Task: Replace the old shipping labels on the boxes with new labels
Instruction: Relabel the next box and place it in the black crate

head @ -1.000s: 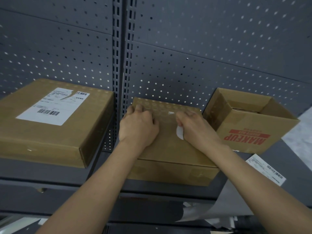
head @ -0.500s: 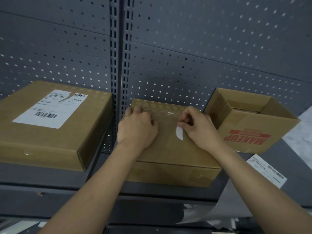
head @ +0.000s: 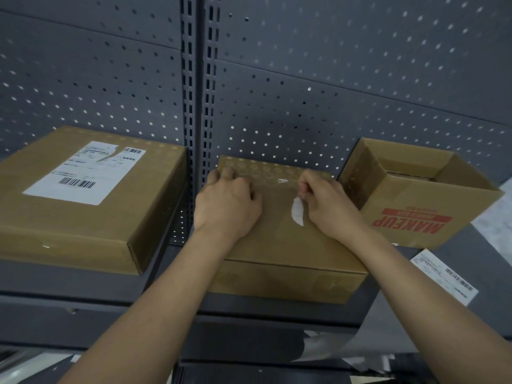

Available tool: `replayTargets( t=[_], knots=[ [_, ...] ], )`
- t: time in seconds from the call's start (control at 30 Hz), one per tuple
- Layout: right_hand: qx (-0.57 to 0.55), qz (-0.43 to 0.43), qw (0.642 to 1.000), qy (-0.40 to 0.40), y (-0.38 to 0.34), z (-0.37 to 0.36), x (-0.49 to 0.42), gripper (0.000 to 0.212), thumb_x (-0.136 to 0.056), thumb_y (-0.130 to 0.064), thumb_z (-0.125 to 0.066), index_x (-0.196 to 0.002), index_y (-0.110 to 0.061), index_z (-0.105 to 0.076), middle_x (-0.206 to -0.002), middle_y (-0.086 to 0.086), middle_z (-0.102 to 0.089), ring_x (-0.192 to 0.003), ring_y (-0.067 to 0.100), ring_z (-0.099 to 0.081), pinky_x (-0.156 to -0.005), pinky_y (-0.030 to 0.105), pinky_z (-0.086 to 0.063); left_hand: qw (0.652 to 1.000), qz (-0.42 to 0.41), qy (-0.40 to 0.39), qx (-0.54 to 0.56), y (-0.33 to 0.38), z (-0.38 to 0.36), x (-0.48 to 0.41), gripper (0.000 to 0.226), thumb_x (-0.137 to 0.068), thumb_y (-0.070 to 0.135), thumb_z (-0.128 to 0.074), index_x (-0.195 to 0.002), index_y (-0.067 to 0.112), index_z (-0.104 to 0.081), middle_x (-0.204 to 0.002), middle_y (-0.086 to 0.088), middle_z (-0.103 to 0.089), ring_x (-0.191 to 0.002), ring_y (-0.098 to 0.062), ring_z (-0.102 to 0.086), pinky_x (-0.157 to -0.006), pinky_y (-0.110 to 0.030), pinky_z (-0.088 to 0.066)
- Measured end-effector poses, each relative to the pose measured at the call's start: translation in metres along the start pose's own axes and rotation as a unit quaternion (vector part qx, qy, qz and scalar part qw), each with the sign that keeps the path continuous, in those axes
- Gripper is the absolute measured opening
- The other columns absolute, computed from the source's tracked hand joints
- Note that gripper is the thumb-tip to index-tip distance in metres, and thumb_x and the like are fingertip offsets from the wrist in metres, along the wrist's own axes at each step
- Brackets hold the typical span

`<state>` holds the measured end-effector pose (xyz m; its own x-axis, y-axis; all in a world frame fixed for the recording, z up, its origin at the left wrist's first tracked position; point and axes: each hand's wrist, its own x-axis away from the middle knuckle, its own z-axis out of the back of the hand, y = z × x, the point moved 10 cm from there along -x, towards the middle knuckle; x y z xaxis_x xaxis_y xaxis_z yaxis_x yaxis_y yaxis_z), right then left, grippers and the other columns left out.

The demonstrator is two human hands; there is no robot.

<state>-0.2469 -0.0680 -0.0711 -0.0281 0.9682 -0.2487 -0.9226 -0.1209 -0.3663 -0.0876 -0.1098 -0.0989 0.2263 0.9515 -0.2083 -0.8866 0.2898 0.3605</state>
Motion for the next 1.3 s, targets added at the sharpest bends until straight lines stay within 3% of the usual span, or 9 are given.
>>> replayTargets(
  t=[0.37,0.5,0.63,0.77,0.87,0.9,1.03,1.13,1.3],
  knots=[
    [-0.073,0.031,0.997,0.02,0.004,0.006,0.008,0.026,-0.094,0.005,-0.043,-0.081,-0.016,-0.037,-0.082,0.003,-0.051,-0.083,0.02,-0.049,-0.074,0.036,-0.044,1.0,-0.001,-0.001,0.008,-0.002,-0.003,-0.002,0.042,-0.095,0.043,-0.041,-0.125,0.023,-0.063,-0.135,-0.002,-0.051,-0.134,-0.031,-0.037,-0.093,-0.046,-0.048],
    [-0.13,0.045,0.99,0.025,0.005,0.008,0.01,0.044,-0.096,0.006,-0.044,-0.077,-0.033,-0.033,-0.076,-0.01,-0.043,-0.074,0.009,-0.041,-0.068,0.021,-0.038,1.0,-0.001,0.0,0.011,-0.002,-0.002,-0.001,0.041,-0.095,0.043,-0.041,-0.124,0.024,-0.063,-0.133,-0.002,-0.052,-0.132,-0.03,-0.039,-0.092,-0.046,-0.047],
    [-0.188,0.041,0.981,0.027,0.006,0.011,0.013,0.047,-0.098,0.001,-0.044,-0.077,-0.039,-0.032,-0.078,-0.013,-0.042,-0.077,0.012,-0.042,-0.072,0.032,-0.04,1.0,0.0,-0.001,0.009,-0.001,-0.002,-0.001,0.042,-0.095,0.043,-0.041,-0.125,0.024,-0.063,-0.132,-0.002,-0.053,-0.128,-0.03,-0.041,-0.091,-0.045,-0.047],
    [-0.169,0.038,0.985,0.007,0.004,0.01,0.016,0.018,-0.097,-0.023,-0.055,-0.1,-0.035,-0.042,-0.091,-0.001,-0.048,-0.085,0.016,-0.049,-0.076,0.031,-0.044,1.0,-0.001,-0.003,0.01,-0.002,-0.001,-0.002,0.042,-0.095,0.043,-0.042,-0.126,0.024,-0.063,-0.133,-0.002,-0.053,-0.129,-0.03,-0.04,-0.091,-0.045,-0.047],
    [-0.068,0.013,0.997,-0.027,0.01,0.002,0.015,0.049,-0.091,-0.033,-0.065,-0.132,-0.042,-0.04,-0.099,-0.012,-0.045,-0.093,0.001,-0.048,-0.078,0.018,-0.039,1.0,0.0,-0.006,0.012,-0.002,-0.002,-0.002,0.042,-0.095,0.043,-0.042,-0.127,0.024,-0.062,-0.134,-0.002,-0.051,-0.13,-0.03,-0.039,-0.092,-0.046,-0.046],
    [-0.05,0.018,0.998,-0.025,0.01,0.002,0.014,0.049,-0.092,-0.03,-0.065,-0.134,-0.041,-0.044,-0.1,-0.016,-0.045,-0.096,-0.003,-0.047,-0.079,0.014,-0.037,1.0,0.002,-0.008,0.015,-0.002,-0.002,-0.002,0.042,-0.095,0.043,-0.042,-0.127,0.024,-0.062,-0.135,-0.001,-0.051,-0.131,-0.029,-0.039,-0.093,-0.046,-0.046],
    [-0.02,0.059,0.997,0.037,0.004,0.013,0.02,0.019,-0.095,-0.018,-0.062,-0.112,-0.02,-0.071,-0.098,-0.009,-0.053,-0.091,0.0,-0.052,-0.083,0.007,-0.039,1.0,0.001,-0.007,0.018,-0.002,-0.002,-0.002,0.042,-0.094,0.043,-0.043,-0.128,0.025,-0.062,-0.136,-0.001,-0.051,-0.131,-0.029,-0.038,-0.094,-0.045,-0.045],
    [-0.017,0.12,0.99,0.078,-0.008,0.02,0.03,0.014,-0.094,-0.008,-0.061,-0.1,-0.01,-0.074,-0.097,-0.002,-0.056,-0.089,0.001,-0.053,-0.082,0.008,-0.041,1.0,0.001,-0.003,0.017,-0.002,-0.001,-0.001,0.043,-0.095,0.043,-0.043,-0.129,0.024,-0.062,-0.135,-0.001,-0.051,-0.131,-0.029,-0.039,-0.093,-0.045,-0.045],
    [-0.078,0.115,0.987,0.078,-0.006,0.023,0.034,0.013,-0.093,-0.005,-0.062,-0.094,-0.015,-0.07,-0.094,-0.012,-0.052,-0.091,-0.001,-0.054,-0.08,0.007,-0.039,1.0,0.0,-0.004,0.014,-0.001,-0.001,0.0,0.043,-0.095,0.043,-0.043,-0.129,0.024,-0.061,-0.136,-0.001,-0.05,-0.131,-0.029,-0.038,-0.093,-0.045,-0.046]
  ],
)
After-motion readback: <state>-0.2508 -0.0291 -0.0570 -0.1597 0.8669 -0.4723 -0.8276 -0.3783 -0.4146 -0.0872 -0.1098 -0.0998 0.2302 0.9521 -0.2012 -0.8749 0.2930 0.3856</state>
